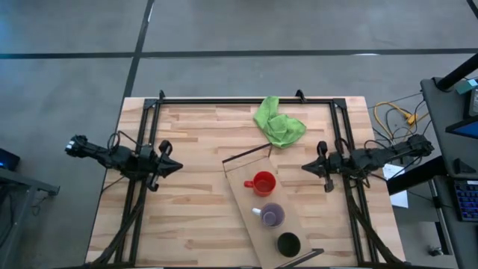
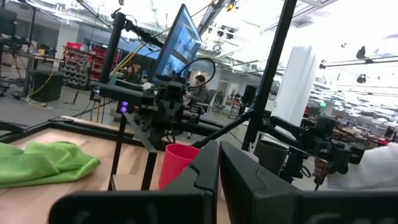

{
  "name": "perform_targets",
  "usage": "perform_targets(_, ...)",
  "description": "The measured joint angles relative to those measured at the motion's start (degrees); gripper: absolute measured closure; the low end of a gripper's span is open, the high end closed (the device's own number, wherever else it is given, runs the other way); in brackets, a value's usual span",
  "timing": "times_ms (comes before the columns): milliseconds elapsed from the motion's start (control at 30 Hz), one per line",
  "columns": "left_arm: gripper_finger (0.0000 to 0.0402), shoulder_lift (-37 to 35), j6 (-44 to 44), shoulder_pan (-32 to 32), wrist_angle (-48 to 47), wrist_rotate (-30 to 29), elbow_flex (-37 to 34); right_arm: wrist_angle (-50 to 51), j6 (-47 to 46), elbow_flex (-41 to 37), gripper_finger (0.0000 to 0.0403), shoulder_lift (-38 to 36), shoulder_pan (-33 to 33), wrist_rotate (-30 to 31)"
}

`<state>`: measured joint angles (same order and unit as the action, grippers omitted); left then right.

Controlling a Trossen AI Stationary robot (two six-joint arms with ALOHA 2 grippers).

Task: Stack small to large cups/mugs on shelf
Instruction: Return to Home Position

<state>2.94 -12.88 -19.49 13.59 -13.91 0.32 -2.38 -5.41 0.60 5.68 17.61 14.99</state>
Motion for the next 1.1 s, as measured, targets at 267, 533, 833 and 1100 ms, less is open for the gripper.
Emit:
perform_targets(267,0.0402,0.0,0.0,0.0,0.0,0.0,0.0,0.0,4.3,0.0,0.0394,0.0,0.0,0.0)
perform_targets(533,0.0402,0.0,0.0,0.0,0.0,0.0,-0.1,0.0,-2.0,0.0,0.0394,0.1,0.0,0.0)
perform_targets(833,0.0402,0.0,0.0,0.0,0.0,0.0,-0.1,0.0,-2.1,0.0,0.0394,0.1,0.0,0.0)
perform_targets(1100,0.0402,0.0,0.0,0.0,0.0,0.0,-0.1,0.0,-2.1,0.0,0.0394,0.1,0.0,0.0)
